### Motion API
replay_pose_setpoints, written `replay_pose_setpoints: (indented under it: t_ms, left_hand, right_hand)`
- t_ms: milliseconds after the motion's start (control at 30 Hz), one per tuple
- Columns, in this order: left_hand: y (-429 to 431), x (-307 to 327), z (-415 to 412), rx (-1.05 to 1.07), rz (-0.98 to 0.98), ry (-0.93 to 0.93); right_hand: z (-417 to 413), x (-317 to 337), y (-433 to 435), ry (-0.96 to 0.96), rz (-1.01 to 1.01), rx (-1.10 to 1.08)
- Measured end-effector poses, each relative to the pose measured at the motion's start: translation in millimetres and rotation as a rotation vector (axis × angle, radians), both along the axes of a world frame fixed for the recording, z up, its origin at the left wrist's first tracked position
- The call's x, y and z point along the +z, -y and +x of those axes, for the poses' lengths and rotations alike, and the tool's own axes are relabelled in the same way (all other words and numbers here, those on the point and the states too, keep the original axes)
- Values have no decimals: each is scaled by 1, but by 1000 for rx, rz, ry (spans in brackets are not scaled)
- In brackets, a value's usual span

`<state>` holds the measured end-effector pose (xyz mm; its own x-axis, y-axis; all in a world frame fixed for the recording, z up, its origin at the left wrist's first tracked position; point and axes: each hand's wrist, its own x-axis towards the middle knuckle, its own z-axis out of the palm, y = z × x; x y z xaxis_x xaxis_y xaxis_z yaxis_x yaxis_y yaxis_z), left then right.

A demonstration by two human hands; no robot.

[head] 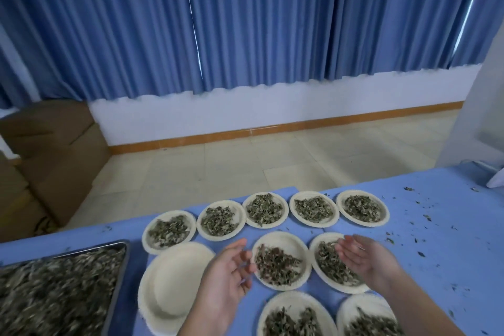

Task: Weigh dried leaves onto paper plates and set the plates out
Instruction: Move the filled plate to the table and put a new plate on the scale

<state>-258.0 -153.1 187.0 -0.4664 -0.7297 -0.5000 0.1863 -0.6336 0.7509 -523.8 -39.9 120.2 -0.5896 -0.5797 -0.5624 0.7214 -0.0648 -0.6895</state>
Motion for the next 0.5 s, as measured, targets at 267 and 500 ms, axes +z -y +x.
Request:
replay_pose_setpoints:
  t_ms: [267,500]
  left_hand:
    - [-17,-54,111,105,-382,207]
    - [-28,-119,149,221,-390,62]
  right_hand:
    - [127,-20,52,-93,-130,269]
    - [202,-59,76,-227,-149,357]
